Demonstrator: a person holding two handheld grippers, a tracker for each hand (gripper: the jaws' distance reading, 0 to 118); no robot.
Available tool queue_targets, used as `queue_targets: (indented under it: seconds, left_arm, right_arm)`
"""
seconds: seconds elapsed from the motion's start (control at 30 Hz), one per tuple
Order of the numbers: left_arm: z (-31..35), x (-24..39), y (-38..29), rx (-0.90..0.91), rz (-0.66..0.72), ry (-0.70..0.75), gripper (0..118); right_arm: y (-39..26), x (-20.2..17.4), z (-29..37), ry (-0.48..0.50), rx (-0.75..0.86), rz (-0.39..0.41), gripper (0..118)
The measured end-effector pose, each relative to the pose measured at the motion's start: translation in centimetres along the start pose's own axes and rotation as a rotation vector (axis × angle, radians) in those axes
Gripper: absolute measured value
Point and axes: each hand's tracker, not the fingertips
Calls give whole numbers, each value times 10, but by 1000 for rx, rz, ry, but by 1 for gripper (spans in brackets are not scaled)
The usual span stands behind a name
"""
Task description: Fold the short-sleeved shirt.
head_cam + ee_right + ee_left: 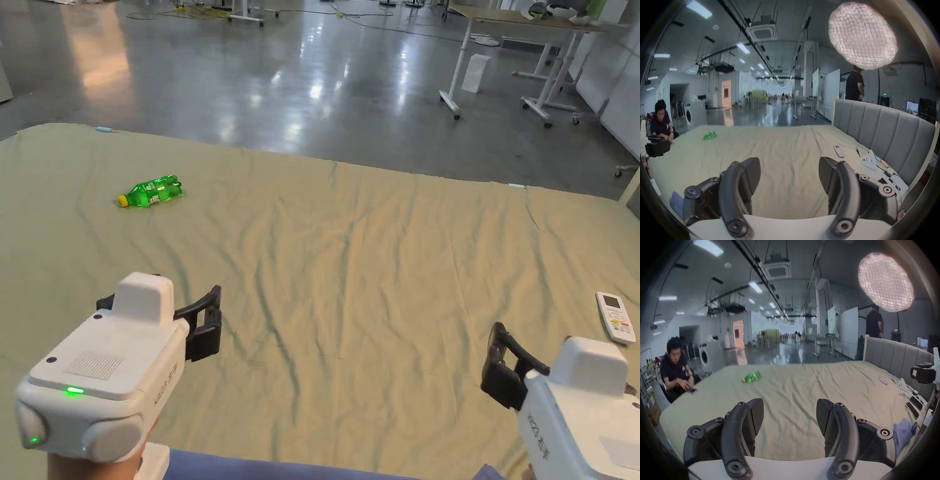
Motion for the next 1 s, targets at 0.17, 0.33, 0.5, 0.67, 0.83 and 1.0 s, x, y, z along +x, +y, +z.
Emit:
queue_targets:
  seconds: [0.17,0.33,0.5,0.67,0.83,1.0]
  left_arm:
    - [1,6,11,72,17,48,10]
    - [-1,7,13,97,26,48,3]
    - [4,1,15,102,39,42,0]
    - [7,-31,8,22,79,-29,0]
    - [15,-94,-26,-181,178,-58,0]
    - [10,-159,-72,-429,284,-123,1]
  right_arm:
    - [6,-27,-3,-8,150,94,13]
    - [6,-43,-6,-24,183,101,1]
    - [13,-52,-4,-25,228,142,0]
    - [16,-50,-6,27,183,115,0]
    - [8,-45,-6,72,153,211,0]
    - [-5,-39,-9,82,92,228,0]
